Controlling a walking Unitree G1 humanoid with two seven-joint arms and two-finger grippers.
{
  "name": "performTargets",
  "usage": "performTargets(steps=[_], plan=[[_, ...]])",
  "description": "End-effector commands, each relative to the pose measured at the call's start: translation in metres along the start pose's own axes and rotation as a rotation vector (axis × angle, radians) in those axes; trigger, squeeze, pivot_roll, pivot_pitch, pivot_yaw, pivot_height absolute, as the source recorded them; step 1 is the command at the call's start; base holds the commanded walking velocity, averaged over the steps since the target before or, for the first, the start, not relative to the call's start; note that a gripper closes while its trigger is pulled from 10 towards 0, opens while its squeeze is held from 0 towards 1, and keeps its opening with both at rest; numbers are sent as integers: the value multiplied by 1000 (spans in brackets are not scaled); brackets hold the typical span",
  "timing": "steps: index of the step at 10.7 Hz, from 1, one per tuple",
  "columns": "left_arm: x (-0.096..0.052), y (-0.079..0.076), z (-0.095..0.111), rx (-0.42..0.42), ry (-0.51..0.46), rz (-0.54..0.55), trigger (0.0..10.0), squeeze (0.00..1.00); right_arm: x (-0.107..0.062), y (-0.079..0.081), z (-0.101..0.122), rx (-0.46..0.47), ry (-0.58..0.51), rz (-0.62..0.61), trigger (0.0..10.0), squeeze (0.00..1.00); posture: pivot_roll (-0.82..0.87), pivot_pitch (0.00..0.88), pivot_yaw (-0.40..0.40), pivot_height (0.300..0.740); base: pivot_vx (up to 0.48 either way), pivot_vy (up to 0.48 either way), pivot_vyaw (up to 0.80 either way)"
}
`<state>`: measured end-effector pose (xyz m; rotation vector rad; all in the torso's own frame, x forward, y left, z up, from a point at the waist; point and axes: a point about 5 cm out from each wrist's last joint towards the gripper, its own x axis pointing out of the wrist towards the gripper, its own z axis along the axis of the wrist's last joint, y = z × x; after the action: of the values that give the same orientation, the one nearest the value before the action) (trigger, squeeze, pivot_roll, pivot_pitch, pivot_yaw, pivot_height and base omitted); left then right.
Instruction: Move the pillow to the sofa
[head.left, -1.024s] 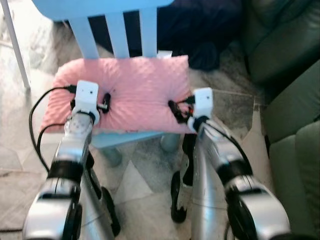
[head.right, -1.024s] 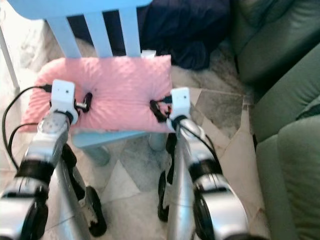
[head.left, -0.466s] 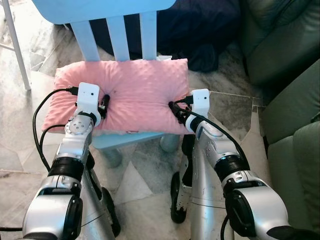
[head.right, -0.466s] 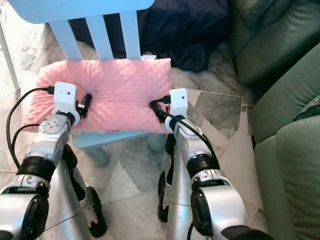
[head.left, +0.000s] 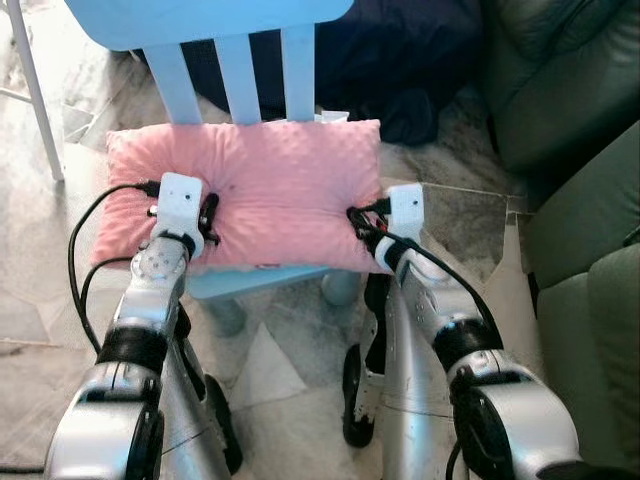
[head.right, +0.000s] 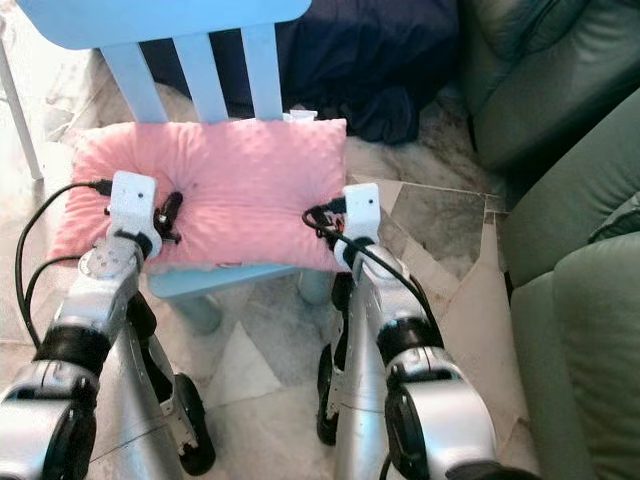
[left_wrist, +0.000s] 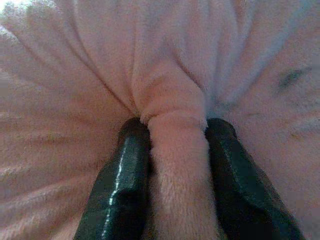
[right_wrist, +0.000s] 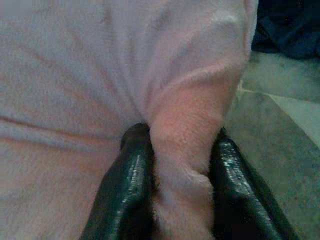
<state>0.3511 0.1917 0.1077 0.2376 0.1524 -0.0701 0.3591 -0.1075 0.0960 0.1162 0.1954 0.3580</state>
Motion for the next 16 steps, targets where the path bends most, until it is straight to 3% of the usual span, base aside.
performTargets(steps=[1,6,9,13,16], plan=[[-15,-8,-46,0,182,-26,0,0,-12,-8,-31,40,111,-33,0,0,-42,242,-72,404,0,0,0],[-41,-4,-72,0,172,28,0,0,-40,-8,-56,51,56,-48,0,0,-25,125,-64,404,0,0,0],[-38,-8,-68,-8,159,31,0,0,-46,1,-60,60,29,-41,0,0,-20,90,-67,404,0,0,0],[-38,-11,-71,-7,180,26,0,0,-49,-3,-57,42,13,-52,0,0,-28,83,-62,474,0,0,0],[-42,5,-69,184,166,36,0,0,-56,-6,-60,43,13,-68,0,0,-32,84,-60,524,0,0,0]])
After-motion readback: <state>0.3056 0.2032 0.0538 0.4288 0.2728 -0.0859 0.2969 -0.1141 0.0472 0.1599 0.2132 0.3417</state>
